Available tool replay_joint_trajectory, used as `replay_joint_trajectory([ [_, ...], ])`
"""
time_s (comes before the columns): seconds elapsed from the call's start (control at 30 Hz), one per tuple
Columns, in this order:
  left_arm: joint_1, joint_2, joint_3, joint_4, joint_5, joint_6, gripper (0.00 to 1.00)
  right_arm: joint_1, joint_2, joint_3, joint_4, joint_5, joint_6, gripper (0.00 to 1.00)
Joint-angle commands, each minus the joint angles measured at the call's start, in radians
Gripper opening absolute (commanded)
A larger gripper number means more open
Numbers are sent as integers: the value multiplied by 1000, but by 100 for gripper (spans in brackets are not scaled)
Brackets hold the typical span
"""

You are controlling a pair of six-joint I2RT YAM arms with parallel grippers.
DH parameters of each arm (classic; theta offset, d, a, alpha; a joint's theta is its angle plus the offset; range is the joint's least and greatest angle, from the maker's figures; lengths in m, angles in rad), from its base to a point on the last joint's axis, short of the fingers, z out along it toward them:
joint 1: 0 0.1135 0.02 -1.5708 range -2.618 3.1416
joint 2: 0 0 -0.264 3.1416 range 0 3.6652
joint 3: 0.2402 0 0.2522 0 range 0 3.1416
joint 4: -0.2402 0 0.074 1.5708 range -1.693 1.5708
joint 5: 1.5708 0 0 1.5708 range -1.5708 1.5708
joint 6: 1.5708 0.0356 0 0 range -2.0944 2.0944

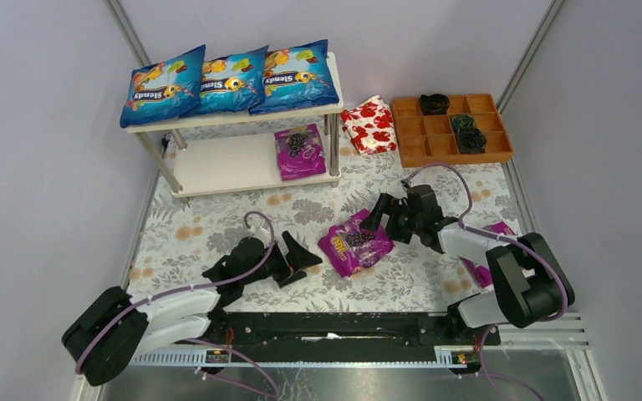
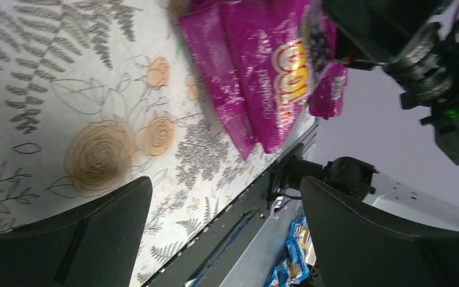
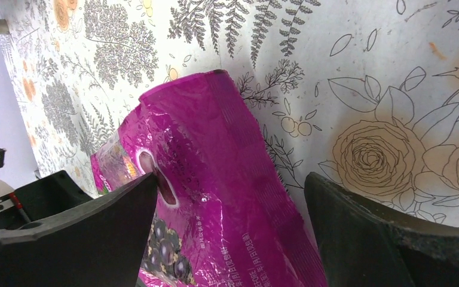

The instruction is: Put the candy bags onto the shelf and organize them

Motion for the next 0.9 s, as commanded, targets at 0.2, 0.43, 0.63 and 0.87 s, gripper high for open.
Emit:
replay_joint_trajectory([
  [0.2, 15, 72, 21, 168, 59, -9, 99, -37, -8, -113, 124, -68, 50, 89],
  [0.43, 13, 375, 48, 543, 178, -122, 99, -214, 79, -186, 269, -255, 86, 64],
  [0.63, 8, 647, 50, 952, 164, -284, 98, -233, 146, -185, 299, -280, 73, 55],
  [0.87, -48, 864, 61, 1113, -25, -365, 98, -233, 180, -198, 373, -321, 102, 53],
])
